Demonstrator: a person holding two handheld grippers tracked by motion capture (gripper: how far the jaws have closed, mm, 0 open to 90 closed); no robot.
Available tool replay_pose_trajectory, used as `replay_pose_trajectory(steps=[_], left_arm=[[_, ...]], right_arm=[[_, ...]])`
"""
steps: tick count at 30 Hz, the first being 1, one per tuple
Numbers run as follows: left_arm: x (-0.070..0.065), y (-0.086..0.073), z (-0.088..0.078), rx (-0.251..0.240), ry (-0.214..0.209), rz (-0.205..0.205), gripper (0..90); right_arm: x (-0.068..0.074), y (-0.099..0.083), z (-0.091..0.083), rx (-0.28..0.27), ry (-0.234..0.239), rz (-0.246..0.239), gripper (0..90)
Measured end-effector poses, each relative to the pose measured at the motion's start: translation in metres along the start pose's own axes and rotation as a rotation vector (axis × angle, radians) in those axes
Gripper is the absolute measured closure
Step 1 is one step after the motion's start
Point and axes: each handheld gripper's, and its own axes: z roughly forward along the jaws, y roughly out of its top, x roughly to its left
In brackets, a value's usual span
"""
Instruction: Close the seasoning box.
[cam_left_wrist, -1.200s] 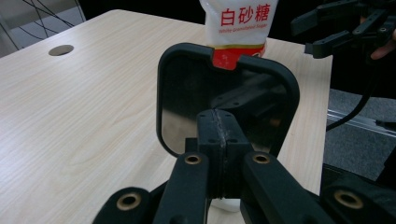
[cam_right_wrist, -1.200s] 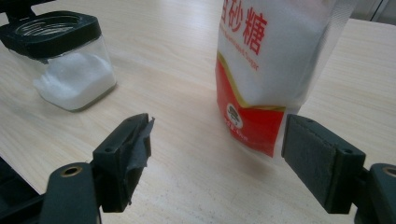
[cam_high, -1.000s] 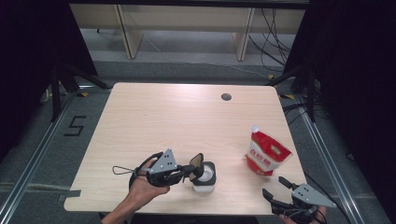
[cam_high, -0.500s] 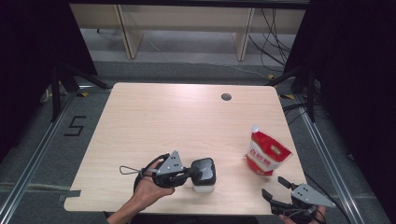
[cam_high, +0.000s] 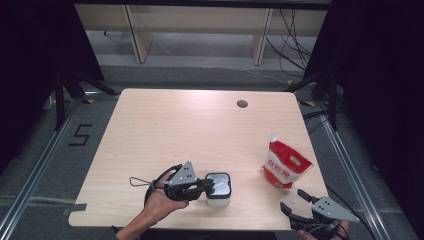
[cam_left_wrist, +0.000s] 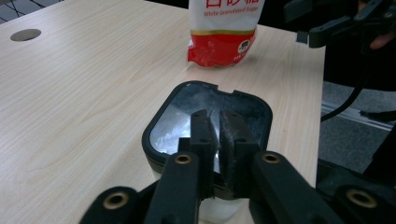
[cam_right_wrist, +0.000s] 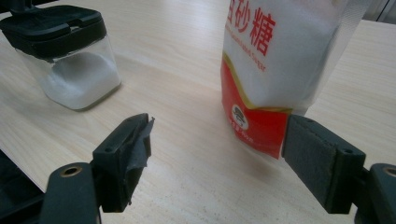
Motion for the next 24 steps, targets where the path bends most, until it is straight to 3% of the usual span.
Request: replay_pose_trajectory(steps=[7, 9, 11, 15, 16, 18, 19, 23, 24], left_arm=[[0.003, 0.000, -0.011, -0.022, -0.012, -0.032, 65.1], [0.003, 0.000, -0.015, -0.026, -0.009, -0.042, 60.5], [0.005, 0.000, -0.016, -0.026, -0.019, -0.025, 55.5], [0.005, -0.004, -0.023, -0.032, 0.001, -0.049, 45.4], [0.008, -0.007, -0.027, -0.020, 0.001, -0.036, 43.3], [0.009, -0.011, -0.030, -0.006, 0.017, -0.057, 38.7], [0.009, -0.014, -0.031, -0.005, 0.024, -0.074, 36.8], [0.014, -0.020, -0.036, -0.004, 0.034, -0.061, 32.4], [0.013, -0.023, -0.037, -0.006, 0.046, -0.088, 31.5]], right_arm=[[0.000, 0.000, 0.000, -0.002, 0.002, -0.005, 24.2], [0.001, 0.000, 0.000, 0.005, -0.002, 0.020, 24.1], [0.001, 0.000, 0.000, 0.002, -0.002, 0.018, 24.1], [0.000, 0.000, 0.000, 0.002, 0.001, 0.000, 23.7], [0.001, 0.000, 0.000, 0.002, -0.004, 0.004, 23.7], [0.000, 0.000, 0.000, -0.004, -0.010, -0.012, 23.6], [0.000, 0.000, 0.000, -0.001, -0.010, -0.002, 23.5], [0.004, 0.000, -0.001, 0.014, -0.003, 0.035, 23.5], [0.001, 0.000, 0.000, -0.007, 0.001, 0.001, 23.6]])
